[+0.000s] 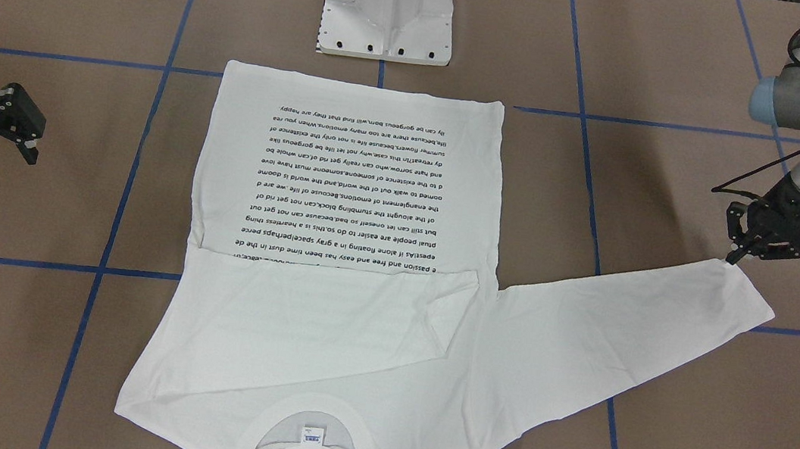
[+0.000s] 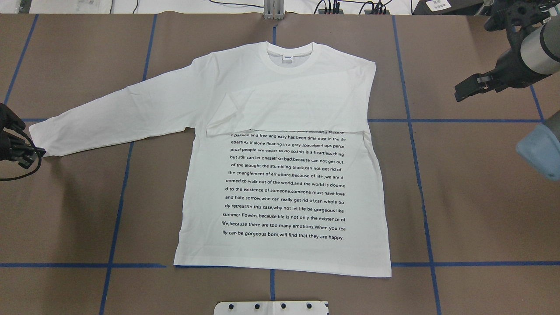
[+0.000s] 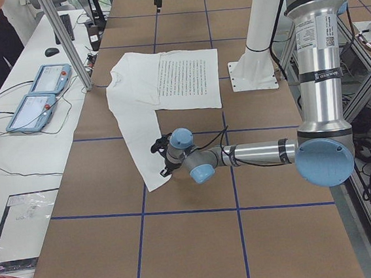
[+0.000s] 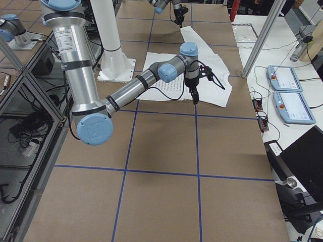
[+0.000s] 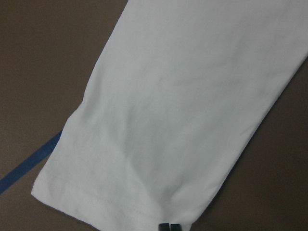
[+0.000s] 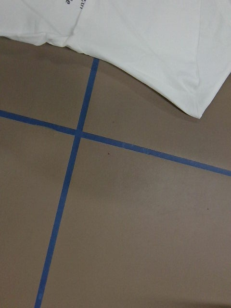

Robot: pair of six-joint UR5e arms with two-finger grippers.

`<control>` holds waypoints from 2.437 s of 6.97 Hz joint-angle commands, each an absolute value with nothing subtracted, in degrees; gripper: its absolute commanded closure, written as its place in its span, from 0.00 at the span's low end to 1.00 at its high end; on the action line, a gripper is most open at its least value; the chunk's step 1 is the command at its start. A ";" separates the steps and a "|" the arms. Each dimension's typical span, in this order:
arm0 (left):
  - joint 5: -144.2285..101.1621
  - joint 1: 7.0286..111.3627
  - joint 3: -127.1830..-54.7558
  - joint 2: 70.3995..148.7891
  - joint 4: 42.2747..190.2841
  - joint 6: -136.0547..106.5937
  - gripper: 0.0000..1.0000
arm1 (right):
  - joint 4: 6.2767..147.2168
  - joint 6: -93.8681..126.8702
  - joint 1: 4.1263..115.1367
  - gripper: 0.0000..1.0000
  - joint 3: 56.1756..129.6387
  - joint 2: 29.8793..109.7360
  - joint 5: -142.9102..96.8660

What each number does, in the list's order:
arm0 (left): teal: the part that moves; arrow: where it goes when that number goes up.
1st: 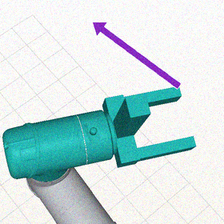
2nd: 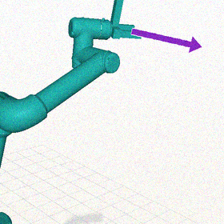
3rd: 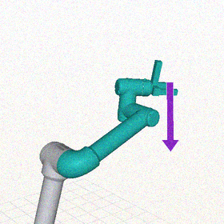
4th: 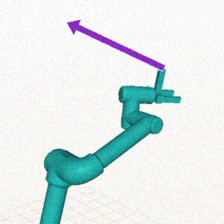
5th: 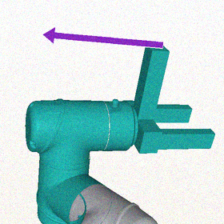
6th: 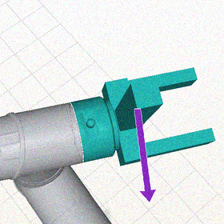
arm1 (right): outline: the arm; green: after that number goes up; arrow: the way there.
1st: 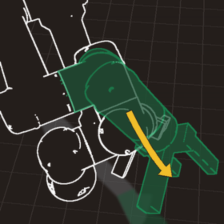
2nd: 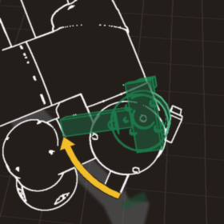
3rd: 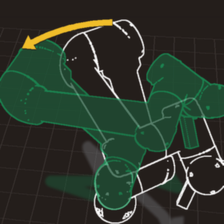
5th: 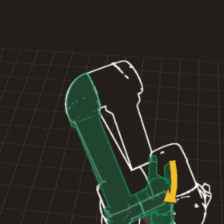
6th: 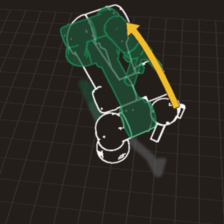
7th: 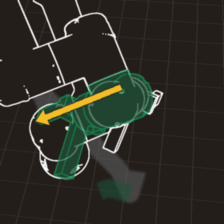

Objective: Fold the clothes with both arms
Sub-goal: 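Grasp the cuff of the other sleeve with the left gripper, then fold the sleeve across the shirt body with the left gripper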

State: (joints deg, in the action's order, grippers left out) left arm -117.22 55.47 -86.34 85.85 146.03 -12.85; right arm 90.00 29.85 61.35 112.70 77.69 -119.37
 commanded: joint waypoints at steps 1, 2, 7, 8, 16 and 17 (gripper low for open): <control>-117.69 56.25 -91.64 85.78 144.59 -12.92 1.00 | 90.00 29.97 61.35 0.00 112.76 77.70 -119.53; -117.60 58.95 -93.67 87.52 141.88 -13.09 1.00 | 90.00 30.06 61.52 0.00 112.76 77.78 -119.62; -116.99 56.39 -100.90 122.29 100.75 -35.61 1.00 | 90.09 30.41 63.10 0.00 112.76 78.13 -121.99; -113.94 51.29 -98.11 128.17 100.64 -43.86 1.00 | 90.09 30.50 63.37 0.00 112.68 78.31 -121.99; -98.53 28.21 -66.44 153.40 120.07 -68.83 0.01 | 90.09 33.04 64.78 0.00 112.33 78.05 -122.08; -98.09 28.47 -67.84 152.50 118.41 -64.90 0.00 | 89.91 35.48 64.69 0.00 112.85 78.13 -122.25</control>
State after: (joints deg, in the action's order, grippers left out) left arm -98.47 28.44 -66.75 154.27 117.08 -68.02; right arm 90.05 33.41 64.76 112.46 78.14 -122.12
